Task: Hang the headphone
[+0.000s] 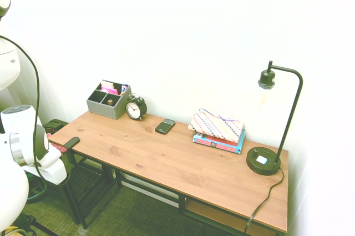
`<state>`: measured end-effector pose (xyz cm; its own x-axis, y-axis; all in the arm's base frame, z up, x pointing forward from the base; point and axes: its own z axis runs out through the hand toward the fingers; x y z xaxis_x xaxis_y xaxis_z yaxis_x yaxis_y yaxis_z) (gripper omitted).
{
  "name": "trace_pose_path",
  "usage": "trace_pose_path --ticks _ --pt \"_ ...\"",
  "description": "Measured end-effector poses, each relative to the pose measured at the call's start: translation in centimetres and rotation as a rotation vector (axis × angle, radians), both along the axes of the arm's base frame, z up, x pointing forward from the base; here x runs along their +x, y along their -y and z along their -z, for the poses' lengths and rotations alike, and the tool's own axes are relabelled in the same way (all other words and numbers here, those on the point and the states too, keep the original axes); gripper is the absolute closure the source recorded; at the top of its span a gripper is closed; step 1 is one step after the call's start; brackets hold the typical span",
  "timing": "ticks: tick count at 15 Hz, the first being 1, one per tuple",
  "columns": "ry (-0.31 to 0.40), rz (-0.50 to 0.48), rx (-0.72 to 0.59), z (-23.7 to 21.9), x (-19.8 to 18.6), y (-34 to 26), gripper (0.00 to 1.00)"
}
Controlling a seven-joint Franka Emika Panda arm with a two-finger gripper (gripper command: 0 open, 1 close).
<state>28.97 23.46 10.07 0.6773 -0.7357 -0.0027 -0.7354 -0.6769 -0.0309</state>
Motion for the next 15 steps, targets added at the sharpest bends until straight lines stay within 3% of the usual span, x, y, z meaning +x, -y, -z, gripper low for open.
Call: trace_pose_path --ticks 9,10,15 --pt "-0.014 0.043 -0.017 3.2 4.9 -2.2 1.00" --pt "-0.019 0.046 -0.019 3.4 5.4 -2.5 0.00" --pt "-0.038 0.044 -0.028 4.0 6.6 -2.6 0.00"
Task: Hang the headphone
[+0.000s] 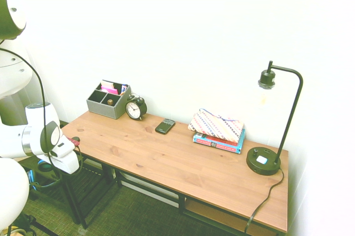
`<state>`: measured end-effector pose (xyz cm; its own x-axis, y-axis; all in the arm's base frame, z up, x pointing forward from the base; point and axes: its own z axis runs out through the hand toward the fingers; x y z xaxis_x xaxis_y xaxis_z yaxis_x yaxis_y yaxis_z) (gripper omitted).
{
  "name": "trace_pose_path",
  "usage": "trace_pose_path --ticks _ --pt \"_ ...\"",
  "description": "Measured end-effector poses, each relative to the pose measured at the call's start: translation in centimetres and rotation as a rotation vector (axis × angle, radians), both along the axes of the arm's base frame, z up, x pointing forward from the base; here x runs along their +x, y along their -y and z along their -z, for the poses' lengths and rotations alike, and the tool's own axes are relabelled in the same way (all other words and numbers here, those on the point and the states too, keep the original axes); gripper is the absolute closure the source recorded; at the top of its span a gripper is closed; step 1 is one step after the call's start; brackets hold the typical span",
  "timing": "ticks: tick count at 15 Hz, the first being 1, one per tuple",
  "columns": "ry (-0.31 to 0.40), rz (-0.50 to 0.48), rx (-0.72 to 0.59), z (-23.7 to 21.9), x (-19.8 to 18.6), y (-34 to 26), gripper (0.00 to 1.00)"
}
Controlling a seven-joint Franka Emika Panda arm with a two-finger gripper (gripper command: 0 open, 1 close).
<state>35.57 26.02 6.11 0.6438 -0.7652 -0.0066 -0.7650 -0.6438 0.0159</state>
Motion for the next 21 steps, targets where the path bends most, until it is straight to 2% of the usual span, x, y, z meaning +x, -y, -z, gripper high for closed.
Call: trace_pose_path --ticks 12,15,17,19,21 --pt "0.024 -0.026 0.027 -2.4 1.7 -0.9 0.00" --pt "-0.006 -0.087 0.053 -7.5 1.7 0.2 0.00" --pt "-0.032 -0.202 0.068 -12.3 2.8 1.0 0.00" --pt "-0.008 -0.259 0.069 -17.9 4.7 3.0 0.00" --pt "0.016 -0.272 0.064 -23.9 6.3 6.4 0.00"
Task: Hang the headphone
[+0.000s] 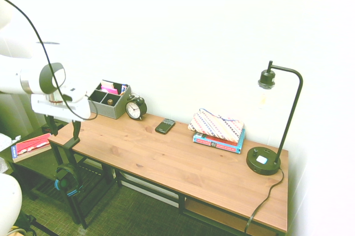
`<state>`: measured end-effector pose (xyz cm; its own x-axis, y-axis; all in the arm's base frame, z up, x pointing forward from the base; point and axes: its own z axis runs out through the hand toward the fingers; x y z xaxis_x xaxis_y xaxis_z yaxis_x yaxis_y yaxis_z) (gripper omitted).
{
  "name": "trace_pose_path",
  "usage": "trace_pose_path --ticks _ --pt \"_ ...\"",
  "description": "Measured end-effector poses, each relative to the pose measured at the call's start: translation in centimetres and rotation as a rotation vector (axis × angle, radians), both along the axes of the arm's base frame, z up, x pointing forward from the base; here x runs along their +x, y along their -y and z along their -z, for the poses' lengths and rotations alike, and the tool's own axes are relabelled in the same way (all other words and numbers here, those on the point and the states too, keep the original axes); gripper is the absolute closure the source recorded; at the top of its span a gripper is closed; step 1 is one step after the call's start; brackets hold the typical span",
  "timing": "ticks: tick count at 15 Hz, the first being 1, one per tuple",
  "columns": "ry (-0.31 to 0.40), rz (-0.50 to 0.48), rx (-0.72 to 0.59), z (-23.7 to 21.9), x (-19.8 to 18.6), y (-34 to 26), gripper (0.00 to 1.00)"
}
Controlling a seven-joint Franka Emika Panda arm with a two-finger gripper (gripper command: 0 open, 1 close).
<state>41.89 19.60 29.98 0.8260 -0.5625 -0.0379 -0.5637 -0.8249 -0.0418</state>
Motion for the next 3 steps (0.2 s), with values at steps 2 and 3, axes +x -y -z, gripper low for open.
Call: trace_pose_path --ticks 2,3 --pt "0.010 0.010 -0.002 -5.9 0.8 5.1 0.00" --pt "0.014 0.021 0.002 -8.8 0.7 8.0 0.00"
